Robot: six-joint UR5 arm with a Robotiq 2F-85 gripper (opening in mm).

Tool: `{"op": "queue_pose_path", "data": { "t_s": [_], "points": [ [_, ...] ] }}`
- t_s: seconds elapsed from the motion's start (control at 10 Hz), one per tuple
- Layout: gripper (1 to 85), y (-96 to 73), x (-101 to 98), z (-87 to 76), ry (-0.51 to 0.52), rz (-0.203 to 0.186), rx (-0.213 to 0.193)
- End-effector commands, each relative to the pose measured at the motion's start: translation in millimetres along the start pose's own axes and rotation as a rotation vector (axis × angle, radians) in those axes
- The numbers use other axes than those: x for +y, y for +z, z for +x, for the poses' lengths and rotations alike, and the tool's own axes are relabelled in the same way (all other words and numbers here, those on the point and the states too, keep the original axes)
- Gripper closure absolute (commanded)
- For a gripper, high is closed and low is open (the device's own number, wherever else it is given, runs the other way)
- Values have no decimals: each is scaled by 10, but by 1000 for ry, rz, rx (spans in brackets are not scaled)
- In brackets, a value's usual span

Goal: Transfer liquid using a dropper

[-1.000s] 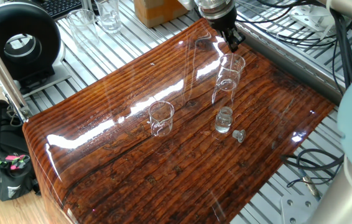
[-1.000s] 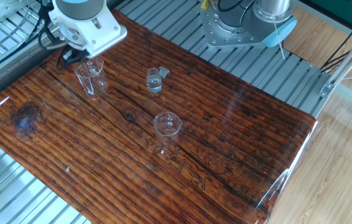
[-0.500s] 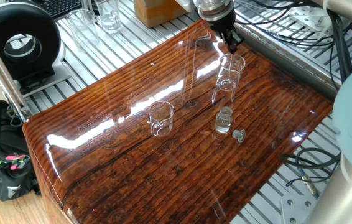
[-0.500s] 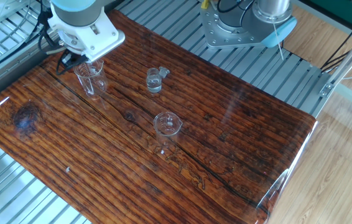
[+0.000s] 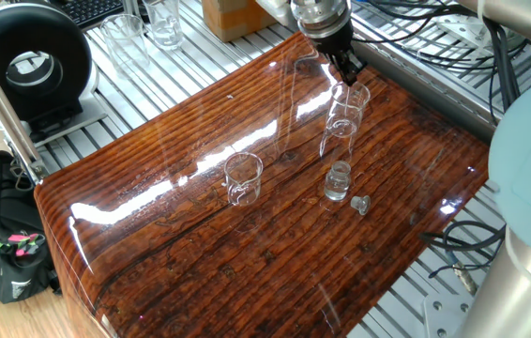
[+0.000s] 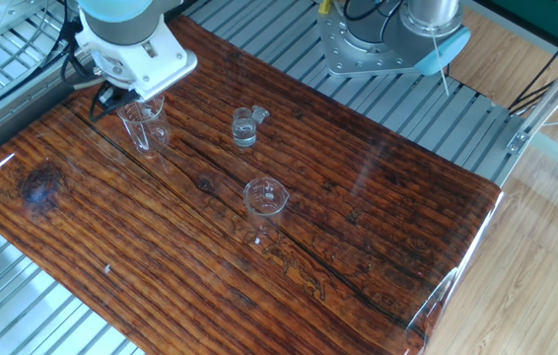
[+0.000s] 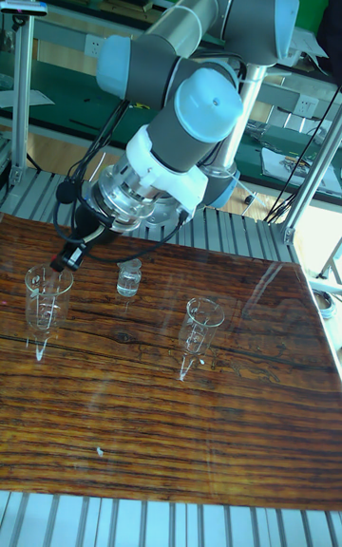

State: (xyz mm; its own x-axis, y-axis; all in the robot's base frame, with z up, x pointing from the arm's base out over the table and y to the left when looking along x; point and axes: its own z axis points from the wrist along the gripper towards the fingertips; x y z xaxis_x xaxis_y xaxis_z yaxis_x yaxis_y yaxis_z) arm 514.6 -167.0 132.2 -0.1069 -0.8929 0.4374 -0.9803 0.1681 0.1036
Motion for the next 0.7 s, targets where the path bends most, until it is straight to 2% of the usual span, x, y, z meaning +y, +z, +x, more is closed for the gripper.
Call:
{"op": "queue_pose_path", "data": {
  "t_s": [0.0,0.1,0.3,0.5,0.6],
  "points": [
    [703,7,-26,-30,5,6,-14],
    [680,3,-71,-38,7,23,-16],
    [643,-1,-67,-69,-4,22,-28],
    [547,-10,-70,-90,-13,23,-35],
    [533,-12,-75,-88,-11,24,-34]
  ]
}}
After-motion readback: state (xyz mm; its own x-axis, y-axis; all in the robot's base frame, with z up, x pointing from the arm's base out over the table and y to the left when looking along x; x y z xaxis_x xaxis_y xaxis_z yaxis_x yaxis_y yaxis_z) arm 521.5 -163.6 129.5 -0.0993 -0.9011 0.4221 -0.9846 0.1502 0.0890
